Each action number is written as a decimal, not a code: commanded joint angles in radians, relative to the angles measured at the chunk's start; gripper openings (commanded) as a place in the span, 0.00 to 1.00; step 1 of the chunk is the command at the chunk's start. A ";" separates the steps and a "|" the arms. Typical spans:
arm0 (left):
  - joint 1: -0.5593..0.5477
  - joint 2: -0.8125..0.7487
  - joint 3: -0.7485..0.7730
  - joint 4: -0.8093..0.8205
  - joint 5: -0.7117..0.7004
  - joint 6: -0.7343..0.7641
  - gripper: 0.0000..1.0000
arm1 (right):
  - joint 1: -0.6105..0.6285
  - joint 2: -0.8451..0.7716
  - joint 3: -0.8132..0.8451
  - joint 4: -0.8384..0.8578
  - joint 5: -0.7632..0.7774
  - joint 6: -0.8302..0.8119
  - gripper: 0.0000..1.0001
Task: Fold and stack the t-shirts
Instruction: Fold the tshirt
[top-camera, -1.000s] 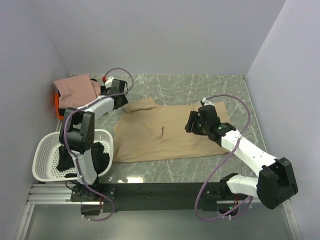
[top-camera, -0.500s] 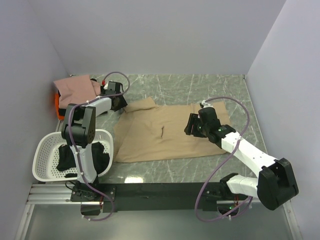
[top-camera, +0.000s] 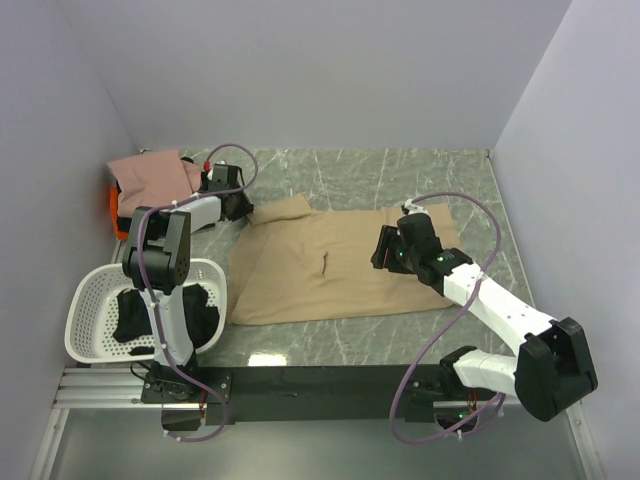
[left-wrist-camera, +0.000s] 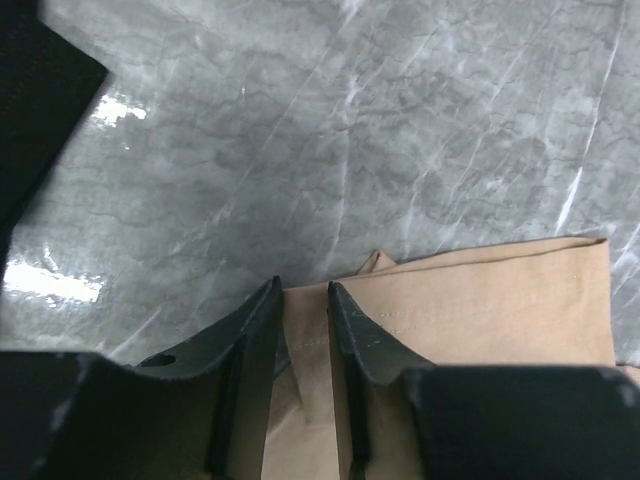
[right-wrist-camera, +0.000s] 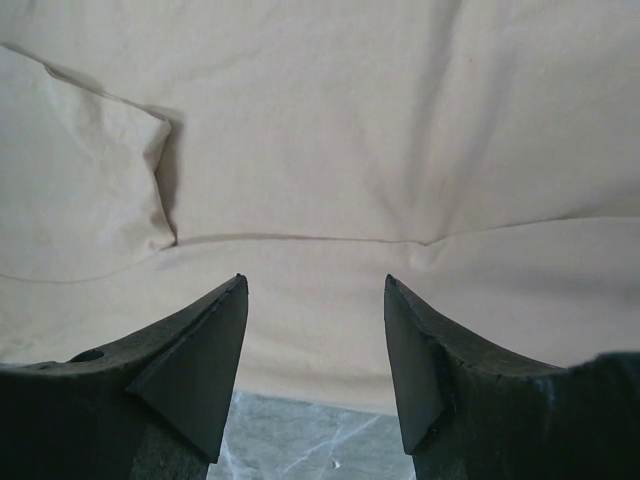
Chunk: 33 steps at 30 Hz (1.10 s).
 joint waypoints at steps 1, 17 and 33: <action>-0.002 0.005 -0.020 0.000 0.060 -0.010 0.30 | 0.000 0.014 0.090 0.007 0.042 -0.023 0.64; 0.001 -0.094 -0.023 0.033 0.105 -0.010 0.01 | -0.324 0.547 0.569 -0.032 0.048 -0.142 0.64; 0.001 -0.177 -0.046 0.076 0.194 0.002 0.00 | -0.525 0.913 0.907 -0.168 0.134 -0.116 0.63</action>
